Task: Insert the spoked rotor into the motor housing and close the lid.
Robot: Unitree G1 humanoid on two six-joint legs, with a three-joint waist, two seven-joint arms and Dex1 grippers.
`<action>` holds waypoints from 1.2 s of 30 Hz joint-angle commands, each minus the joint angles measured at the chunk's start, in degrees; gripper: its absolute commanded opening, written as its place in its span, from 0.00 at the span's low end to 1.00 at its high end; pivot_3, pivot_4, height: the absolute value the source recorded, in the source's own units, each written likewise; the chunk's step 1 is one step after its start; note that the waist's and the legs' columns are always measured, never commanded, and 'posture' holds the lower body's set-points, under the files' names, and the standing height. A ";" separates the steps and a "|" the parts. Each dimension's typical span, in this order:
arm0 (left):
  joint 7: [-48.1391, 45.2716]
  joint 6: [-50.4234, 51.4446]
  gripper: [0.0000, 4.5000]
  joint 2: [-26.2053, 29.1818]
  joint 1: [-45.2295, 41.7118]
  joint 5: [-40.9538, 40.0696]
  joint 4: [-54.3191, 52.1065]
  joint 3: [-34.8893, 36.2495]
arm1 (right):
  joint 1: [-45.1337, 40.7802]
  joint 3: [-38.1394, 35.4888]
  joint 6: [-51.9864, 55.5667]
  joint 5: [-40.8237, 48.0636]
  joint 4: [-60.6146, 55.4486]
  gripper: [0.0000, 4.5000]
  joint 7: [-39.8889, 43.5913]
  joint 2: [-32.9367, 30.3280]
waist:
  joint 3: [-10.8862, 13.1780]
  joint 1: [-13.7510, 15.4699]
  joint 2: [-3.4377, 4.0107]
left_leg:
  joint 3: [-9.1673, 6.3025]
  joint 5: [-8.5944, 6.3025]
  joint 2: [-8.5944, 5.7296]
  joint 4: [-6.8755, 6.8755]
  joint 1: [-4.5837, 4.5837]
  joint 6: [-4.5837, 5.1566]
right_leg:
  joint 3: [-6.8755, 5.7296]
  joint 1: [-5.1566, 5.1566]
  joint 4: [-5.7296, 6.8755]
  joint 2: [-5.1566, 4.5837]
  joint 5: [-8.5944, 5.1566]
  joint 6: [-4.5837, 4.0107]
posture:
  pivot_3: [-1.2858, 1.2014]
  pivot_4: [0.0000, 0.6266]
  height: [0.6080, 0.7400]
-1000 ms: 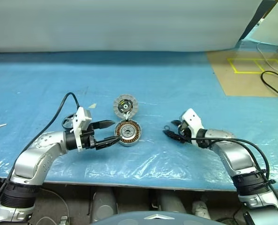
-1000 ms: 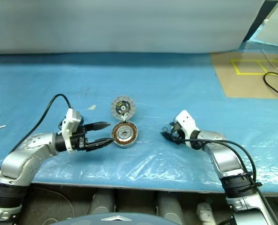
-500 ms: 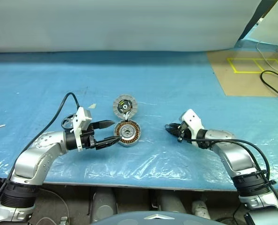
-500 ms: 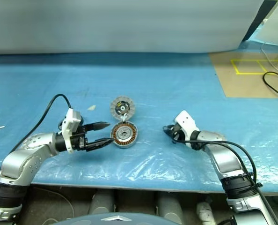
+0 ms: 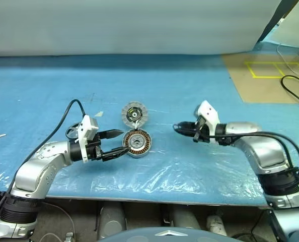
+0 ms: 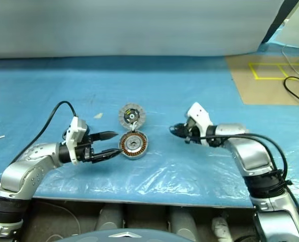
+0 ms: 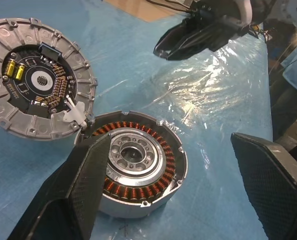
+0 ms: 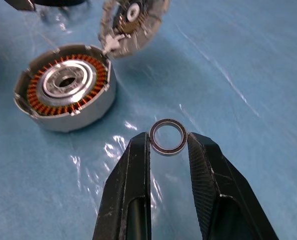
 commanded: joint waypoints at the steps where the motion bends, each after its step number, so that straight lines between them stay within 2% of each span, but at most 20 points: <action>1: -0.82 -1.09 0.90 1.43 0.00 0.11 -0.88 1.57 | -3.07 1.35 1.22 2.93 -1.90 0.15 3.62 -0.76 | 0.00 0.03 0.00 | 0.00 0.00 -0.01 -0.02 -0.02 0.00 | 0.00 0.00 -0.04 0.00 0.00 0.00 | 0.52 0.24 1.00; 9: -0.61 -0.97 0.90 2.51 1.79 -0.20 -2.64 2.21 | -12.55 10.47 -2.04 1.75 2.01 0.15 10.43 3.00 | 0.00 -0.33 0.00 | 0.00 0.00 0.02 -0.03 -0.02 0.00 | -0.03 -0.02 0.00 0.01 0.00 -0.01 | 0.52 0.24 1.00; 12: -0.56 -0.92 0.90 3.28 3.80 -0.03 -4.33 2.49 | -14.84 15.32 -4.57 -0.62 5.81 0.15 12.43 5.18 | 0.00 -0.32 0.00 | 0.01 0.00 -0.01 0.00 -0.06 0.00 | -0.04 -0.02 -0.02 -0.03 0.00 -0.01 | 0.52 0.24 1.00; 17: 0.65 -0.83 0.90 3.50 6.19 0.01 -6.19 3.21 | -17.77 18.47 -9.78 -3.75 13.51 0.15 14.31 8.56 | 0.00 -0.24 0.00 | 0.00 0.00 0.01 0.04 -0.09 0.00 | -0.05 -0.03 0.00 -0.03 0.00 -0.02 | 0.52 0.24 1.00; 36: 3.21 -4.98 0.90 1.75 8.91 2.02 -7.60 3.27 | -21.38 21.95 -19.33 -11.09 24.24 0.15 17.36 16.52 | 0.00 -0.45 -0.01 | 0.00 0.00 0.06 0.17 -0.08 0.00 | -0.06 -0.04 0.19 -0.02 0.01 -0.02 | 0.52 0.24 1.00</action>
